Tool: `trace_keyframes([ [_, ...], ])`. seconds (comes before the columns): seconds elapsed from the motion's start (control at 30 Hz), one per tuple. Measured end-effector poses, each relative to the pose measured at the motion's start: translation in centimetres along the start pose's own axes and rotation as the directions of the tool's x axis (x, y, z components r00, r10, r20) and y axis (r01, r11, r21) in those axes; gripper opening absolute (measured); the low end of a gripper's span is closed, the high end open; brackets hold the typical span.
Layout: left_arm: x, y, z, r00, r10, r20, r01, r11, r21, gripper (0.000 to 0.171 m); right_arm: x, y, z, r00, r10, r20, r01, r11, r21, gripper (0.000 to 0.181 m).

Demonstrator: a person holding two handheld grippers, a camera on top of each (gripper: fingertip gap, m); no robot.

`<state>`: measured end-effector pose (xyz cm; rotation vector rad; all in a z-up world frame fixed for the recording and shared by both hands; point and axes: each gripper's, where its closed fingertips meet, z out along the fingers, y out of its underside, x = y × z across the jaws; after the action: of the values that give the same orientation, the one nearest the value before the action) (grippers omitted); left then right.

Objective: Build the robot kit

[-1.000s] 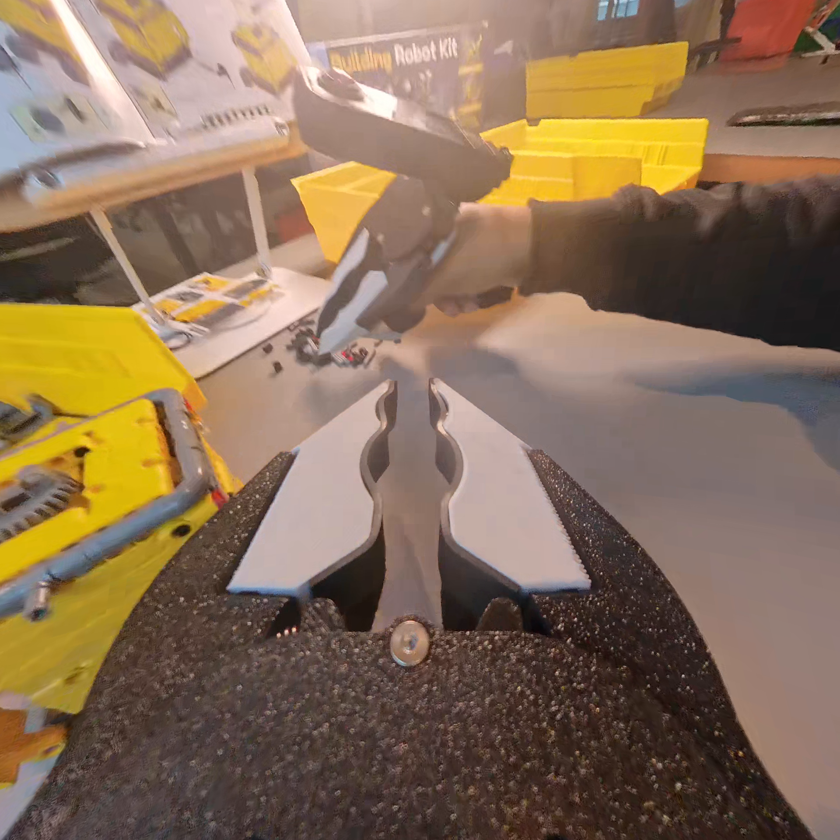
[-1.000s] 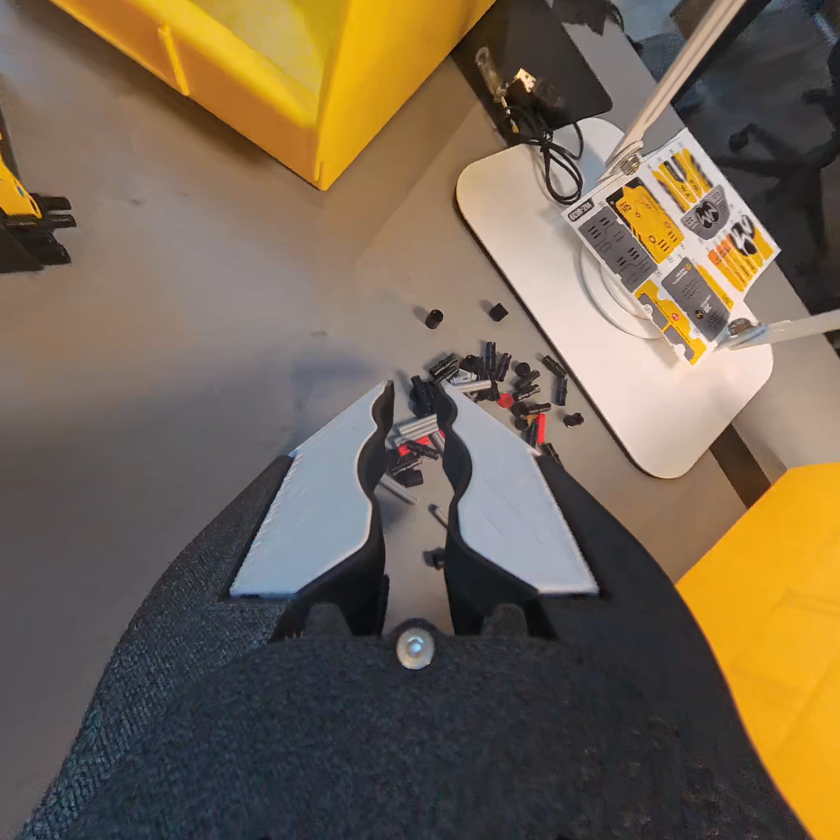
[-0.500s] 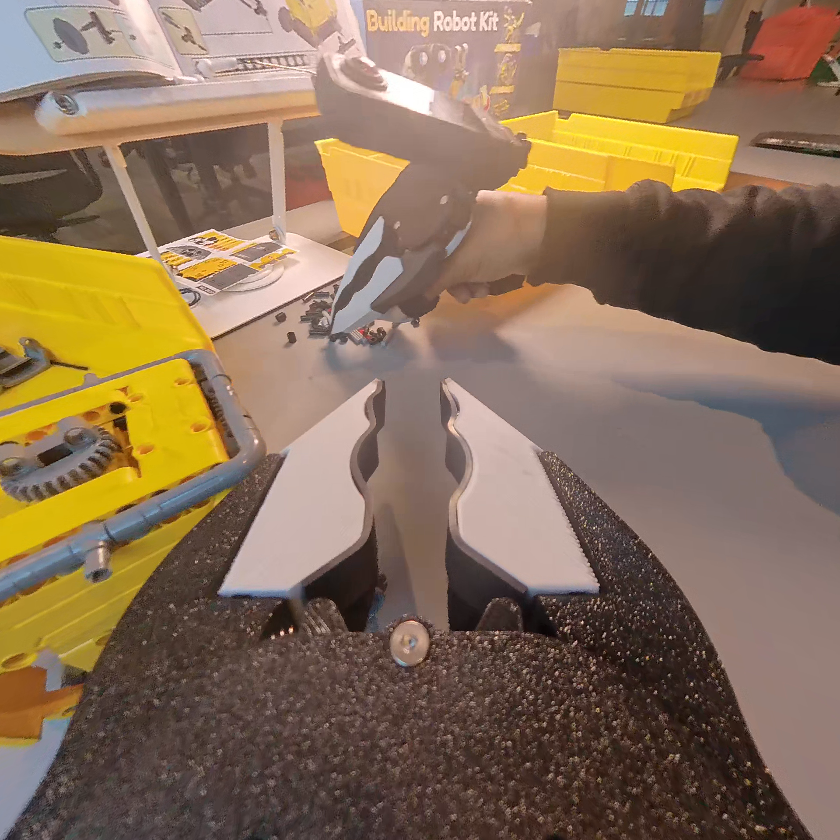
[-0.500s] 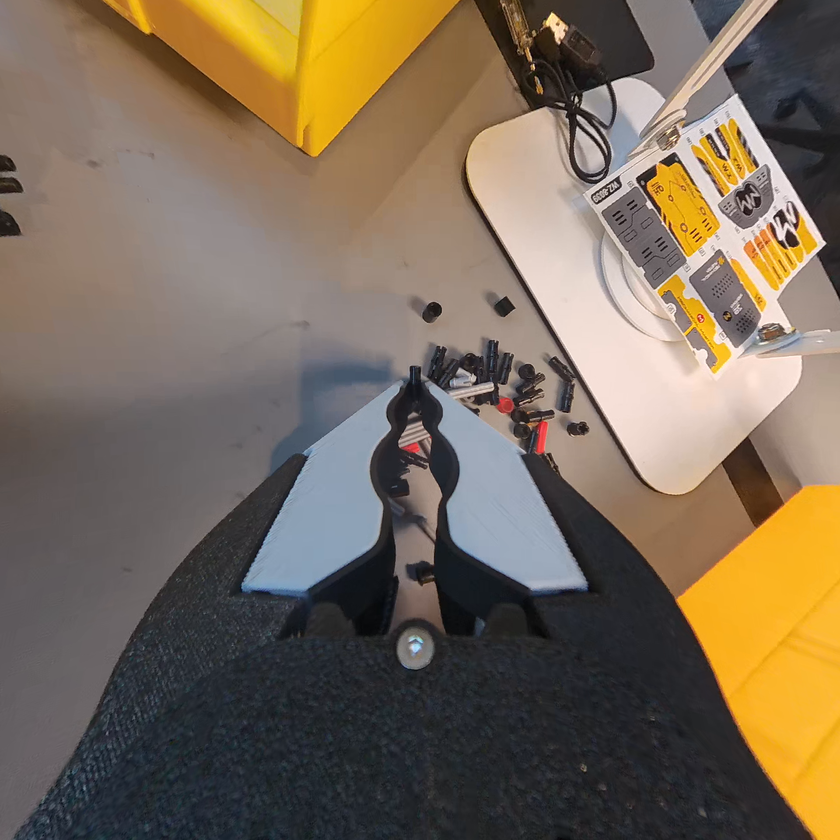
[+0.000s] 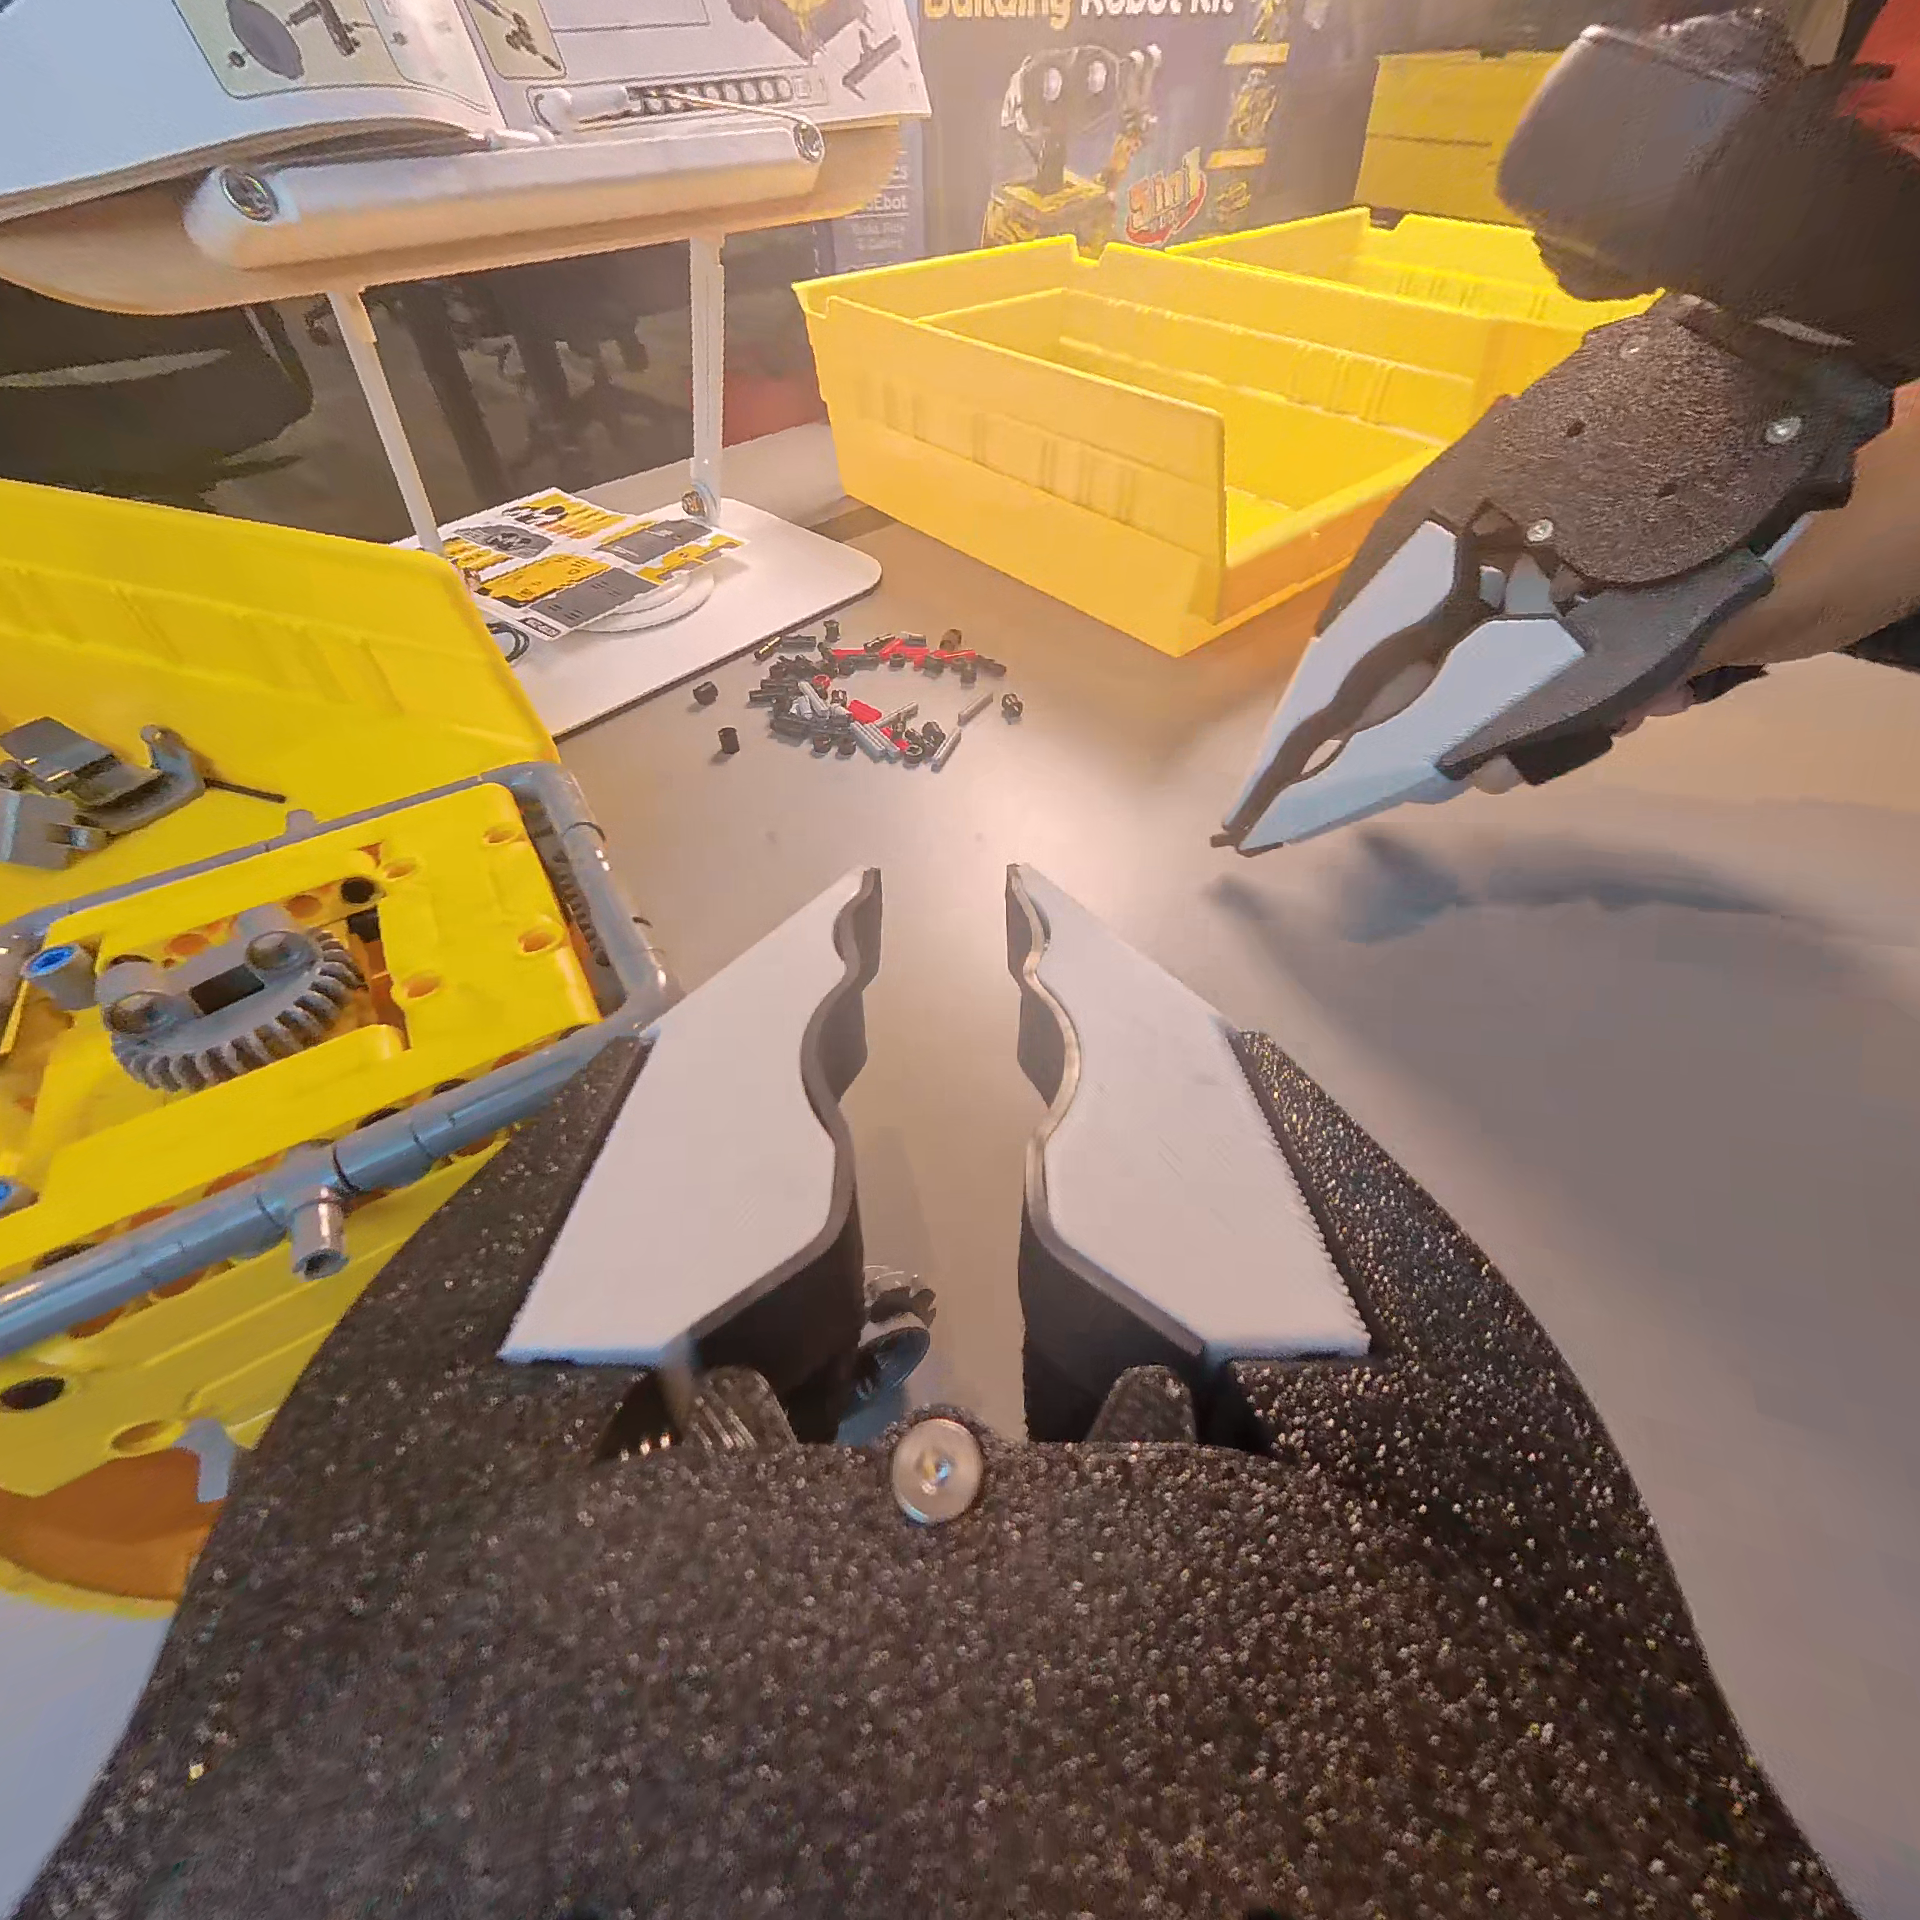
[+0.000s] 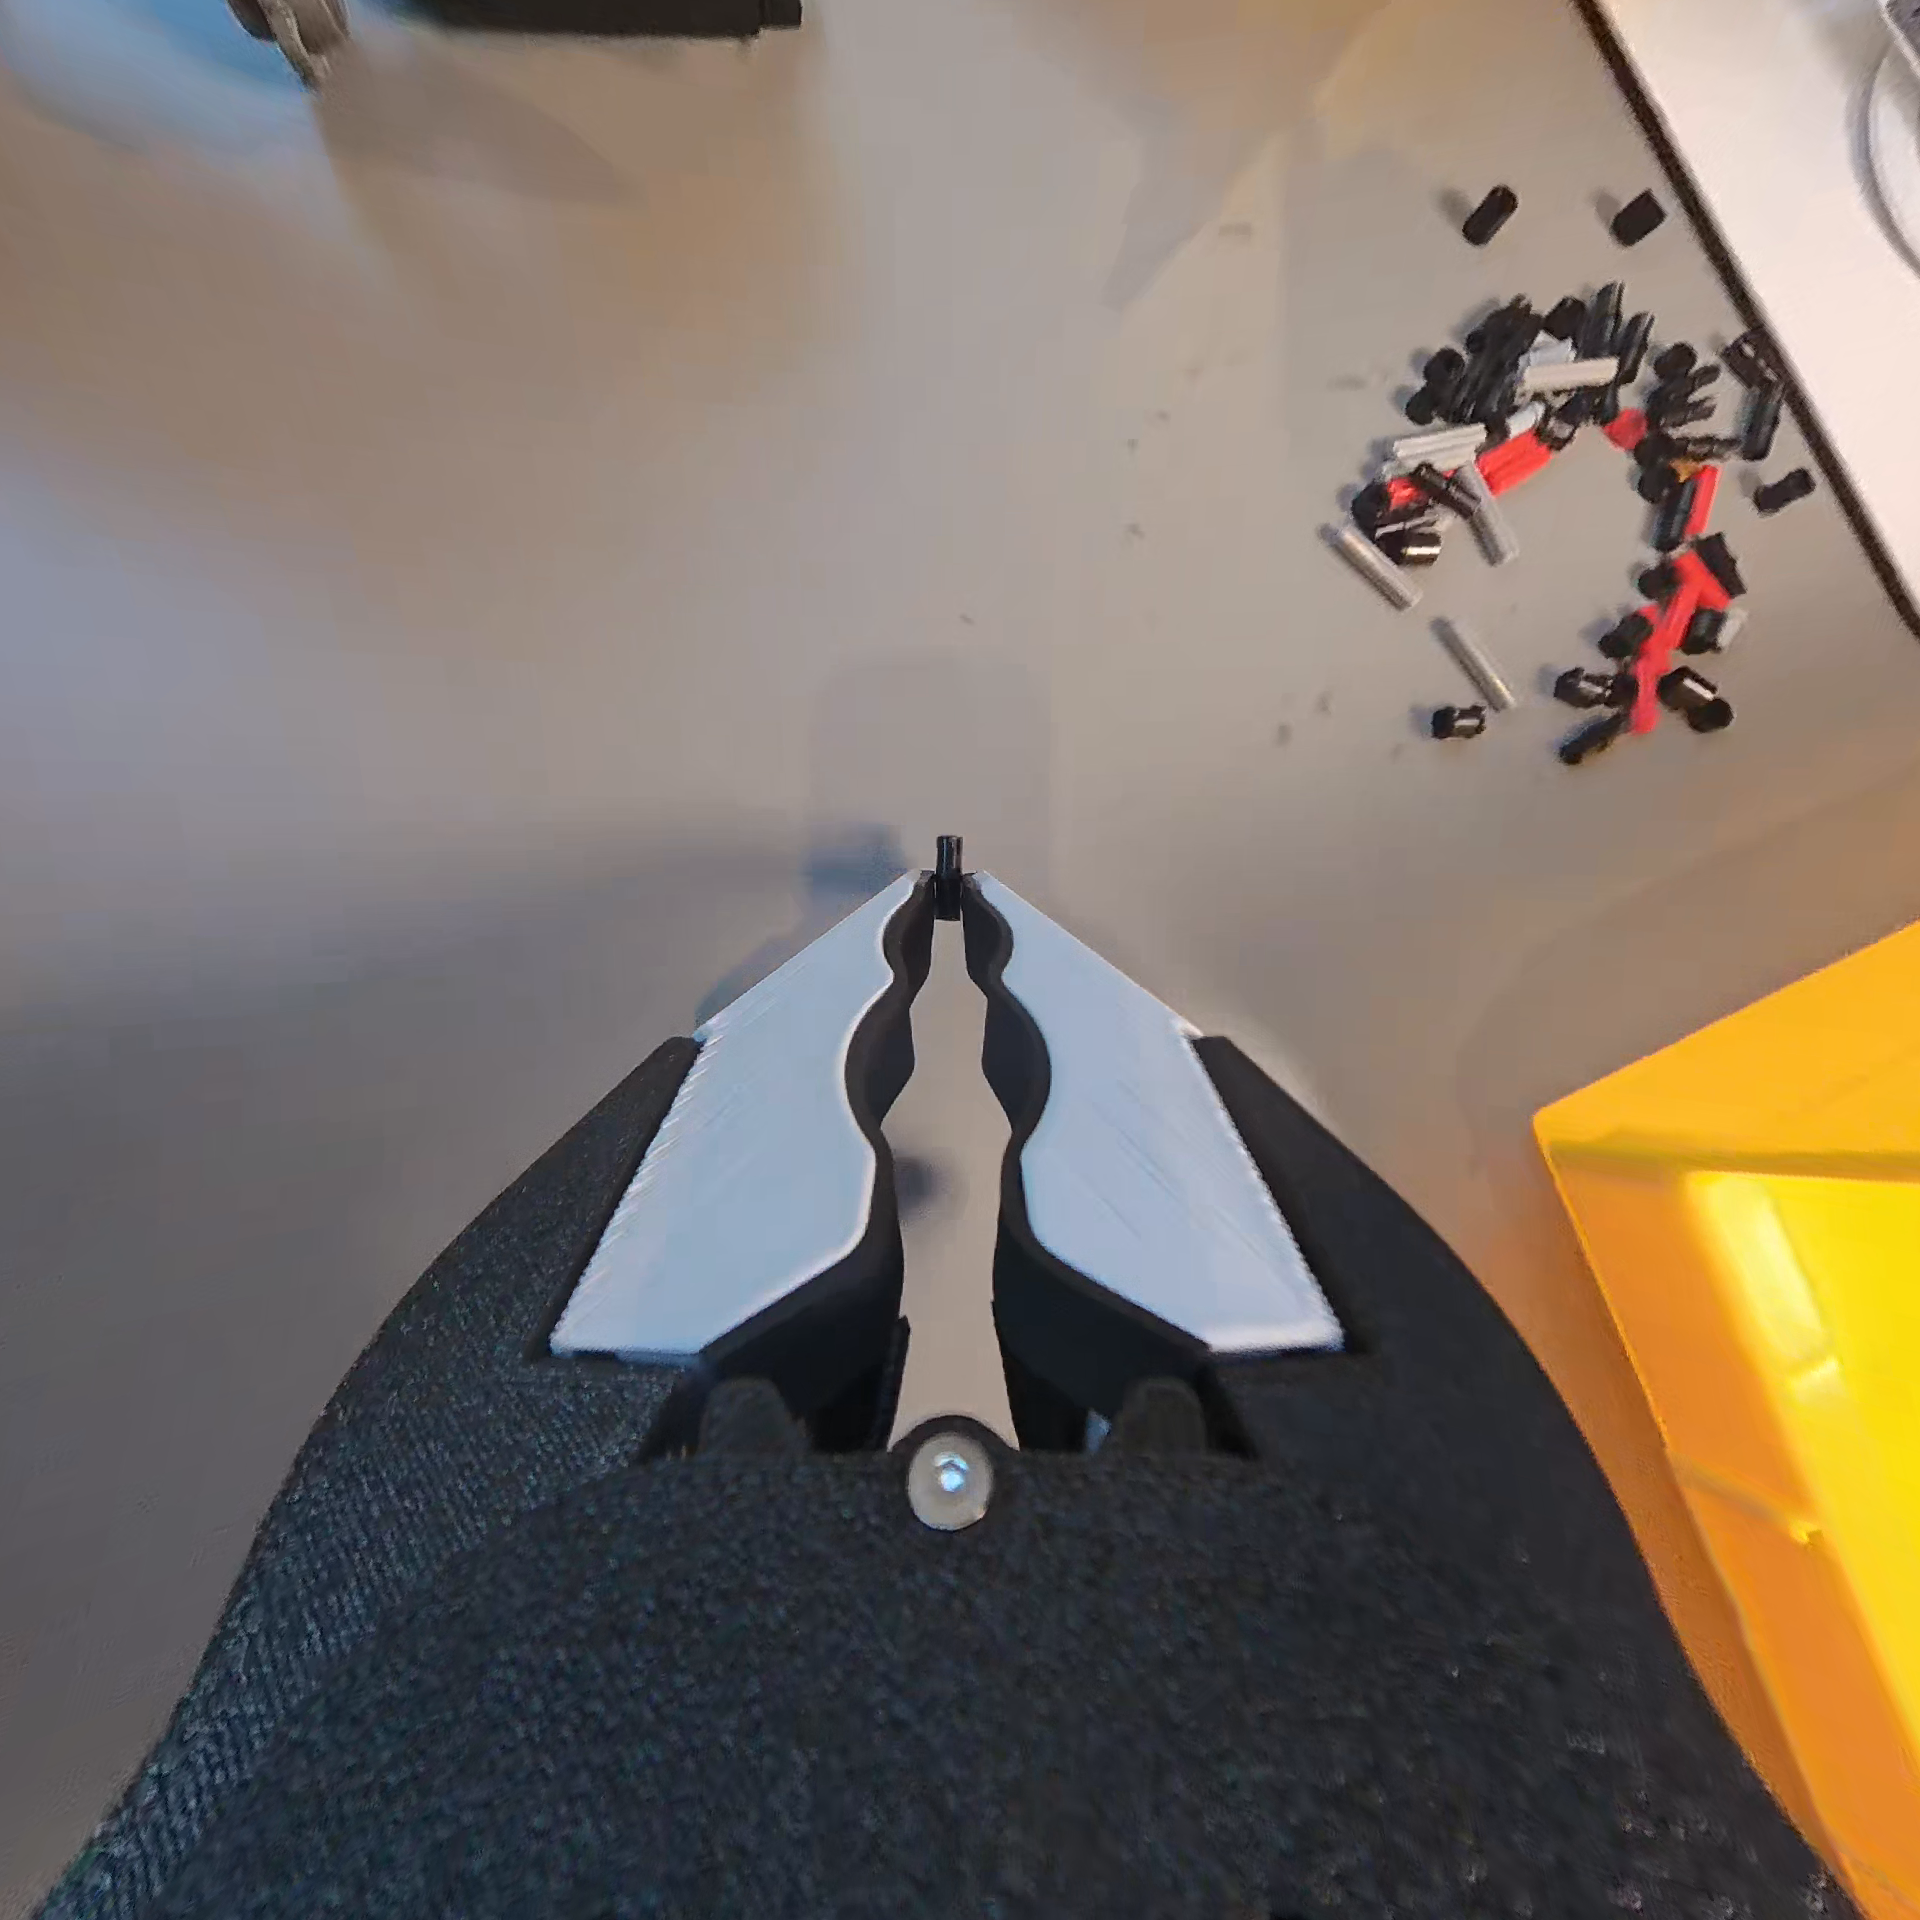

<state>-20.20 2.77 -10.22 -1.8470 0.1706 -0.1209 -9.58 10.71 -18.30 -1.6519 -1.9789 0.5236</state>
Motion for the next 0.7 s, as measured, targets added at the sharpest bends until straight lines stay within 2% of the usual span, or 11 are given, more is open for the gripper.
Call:
trace_keyframes([
  [0.1, 0.1, 0.2, 0.1, 1.0, 0.019, 0.01, -0.019, 1.0, -0.014, 0.021, 0.1, 0.8, 0.4, 1.0, 0.018, -0.005, -0.018, 1.0, -0.004, 0.015],
  [0.2, 0.2, 0.4, 0.2, 0.999, 0.049, 0.024, -0.048, 0.998, -0.026, 0.021, 0.4, 0.0, 0.2, 0.999, 0.045, 0.013, -0.045, 0.998, 0.049, 0.019],
  [0.3, 0.4, 0.6, 0.3, 0.996, 0.077, 0.032, -0.076, 0.997, -0.034, 0.021, 2.7, -2.4, -0.7, 0.996, 0.08, -0.049, -0.071, 0.985, 0.159, 0.022],
  [0.47, 0.6, 0.9, 0.6, 0.995, 0.094, 0.031, -0.093, 0.994, -0.053, 0.021, 7.2, -8.4, -1.1, 0.972, 0.217, -0.086, -0.17, 0.911, 0.376, 0.022],
  [0.57, 0.5, 0.8, 0.5, 0.996, 0.085, 0.029, -0.084, 0.995, -0.05, 0.021, 9.4, -10.5, 1.5, 0.969, 0.219, -0.113, -0.168, 0.923, 0.347, 0.022],
  [0.7, 0.4, 0.6, 0.3, 0.997, 0.072, 0.028, -0.071, 0.997, -0.036, 0.021, 11.2, -10.9, 6.3, 0.976, 0.192, -0.105, -0.165, 0.962, 0.219, 0.017],
])
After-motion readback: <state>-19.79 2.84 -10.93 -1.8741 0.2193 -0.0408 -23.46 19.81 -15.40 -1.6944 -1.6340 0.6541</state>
